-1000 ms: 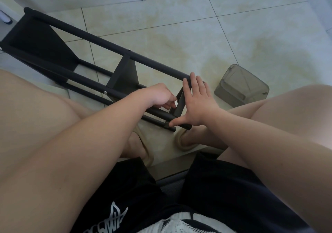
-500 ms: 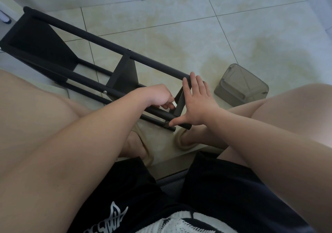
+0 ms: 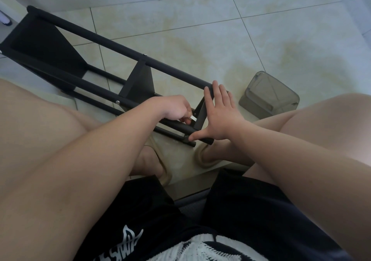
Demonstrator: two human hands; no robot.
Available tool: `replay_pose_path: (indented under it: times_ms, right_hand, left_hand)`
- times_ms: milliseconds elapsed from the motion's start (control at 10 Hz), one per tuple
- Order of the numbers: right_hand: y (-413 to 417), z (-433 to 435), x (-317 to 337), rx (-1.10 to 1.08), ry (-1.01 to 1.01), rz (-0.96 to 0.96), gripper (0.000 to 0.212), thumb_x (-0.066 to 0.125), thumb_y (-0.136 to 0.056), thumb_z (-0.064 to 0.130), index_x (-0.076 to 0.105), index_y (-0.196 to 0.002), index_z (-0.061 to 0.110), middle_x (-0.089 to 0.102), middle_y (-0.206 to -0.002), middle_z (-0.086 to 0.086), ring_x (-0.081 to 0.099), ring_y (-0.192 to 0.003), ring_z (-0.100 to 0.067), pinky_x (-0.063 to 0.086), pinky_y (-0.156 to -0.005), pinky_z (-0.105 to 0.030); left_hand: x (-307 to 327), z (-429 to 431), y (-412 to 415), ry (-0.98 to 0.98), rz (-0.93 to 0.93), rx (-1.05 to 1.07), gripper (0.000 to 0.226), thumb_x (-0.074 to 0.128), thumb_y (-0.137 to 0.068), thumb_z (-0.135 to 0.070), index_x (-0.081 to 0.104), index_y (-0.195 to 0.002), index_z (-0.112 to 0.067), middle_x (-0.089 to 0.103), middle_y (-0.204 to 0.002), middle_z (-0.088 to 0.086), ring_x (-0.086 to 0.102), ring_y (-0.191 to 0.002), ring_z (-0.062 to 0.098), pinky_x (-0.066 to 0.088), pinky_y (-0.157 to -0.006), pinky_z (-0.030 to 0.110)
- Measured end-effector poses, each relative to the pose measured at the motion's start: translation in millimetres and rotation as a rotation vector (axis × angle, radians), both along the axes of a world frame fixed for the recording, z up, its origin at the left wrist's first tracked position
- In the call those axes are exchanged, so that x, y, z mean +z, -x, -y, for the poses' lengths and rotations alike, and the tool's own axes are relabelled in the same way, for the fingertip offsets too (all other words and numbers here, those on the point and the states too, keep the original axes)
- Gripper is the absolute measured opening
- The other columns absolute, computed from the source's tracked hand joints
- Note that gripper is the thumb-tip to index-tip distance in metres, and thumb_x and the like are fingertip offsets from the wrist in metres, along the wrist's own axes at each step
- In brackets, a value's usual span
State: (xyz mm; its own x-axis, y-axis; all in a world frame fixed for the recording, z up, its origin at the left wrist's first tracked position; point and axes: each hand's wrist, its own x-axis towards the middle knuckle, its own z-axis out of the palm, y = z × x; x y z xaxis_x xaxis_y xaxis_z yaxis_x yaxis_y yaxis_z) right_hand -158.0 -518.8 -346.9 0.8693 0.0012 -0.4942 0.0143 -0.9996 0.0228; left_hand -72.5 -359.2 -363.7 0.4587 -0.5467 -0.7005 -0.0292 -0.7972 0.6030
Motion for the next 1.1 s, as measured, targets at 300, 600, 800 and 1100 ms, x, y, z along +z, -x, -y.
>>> replay_pose_path:
  times_ms: [300,600,800,1100]
  right_hand:
    - [0.7,-0.8,0.9,0.008,0.005,0.007,0.16,0.042,-0.046,0.106,-0.022,-0.157,0.01,-0.032,-0.162,-0.019,-0.025,-0.152,-0.036,-0.013,-0.122,-0.049]
    - [1.1,-1.1,0.0,-0.004,-0.005,0.003,0.161,0.041,-0.044,0.106,-0.022,-0.157,0.01,-0.032,-0.162,-0.019,-0.026,-0.151,-0.036,-0.014,-0.122,-0.049]
    - [3.0,-1.5,-0.9,-0.01,-0.001,0.006,0.162,0.037,-0.041,0.107,-0.022,-0.157,0.01,-0.032,-0.162,-0.018,-0.026,-0.152,-0.035,-0.014,-0.121,-0.048]
    - [-1.3,0.9,0.9,-0.008,-0.003,-0.017,0.162,0.042,-0.043,0.106,-0.023,-0.157,0.01,-0.033,-0.162,-0.018,-0.026,-0.152,-0.036,-0.012,-0.123,-0.049]
  left_hand:
    - [6.5,-1.9,0.8,-0.057,0.054,-0.144,0.024,0.053,-0.099,-0.017,0.07,-0.082,-0.023,0.073,-0.107,-0.002,0.064,-0.104,0.021,0.047,-0.101,0.042]
    - [8.3,0.0,-0.3,-0.104,0.087,-0.25,0.015,0.055,-0.1,-0.019,0.069,-0.097,-0.019,0.059,-0.082,-0.012,0.052,-0.076,0.008,0.037,-0.073,0.028]
    - [7.6,-0.6,-2.5,-0.105,0.08,-0.283,0.012,0.057,-0.099,-0.022,0.069,-0.096,-0.023,0.059,-0.084,-0.014,0.052,-0.078,0.007,0.037,-0.077,0.029]
    - [4.8,-7.0,-7.6,-0.031,0.201,-0.155,0.018,0.067,-0.092,-0.017,0.078,-0.107,-0.02,0.061,-0.078,-0.024,0.063,-0.089,0.011,0.046,-0.087,0.031]
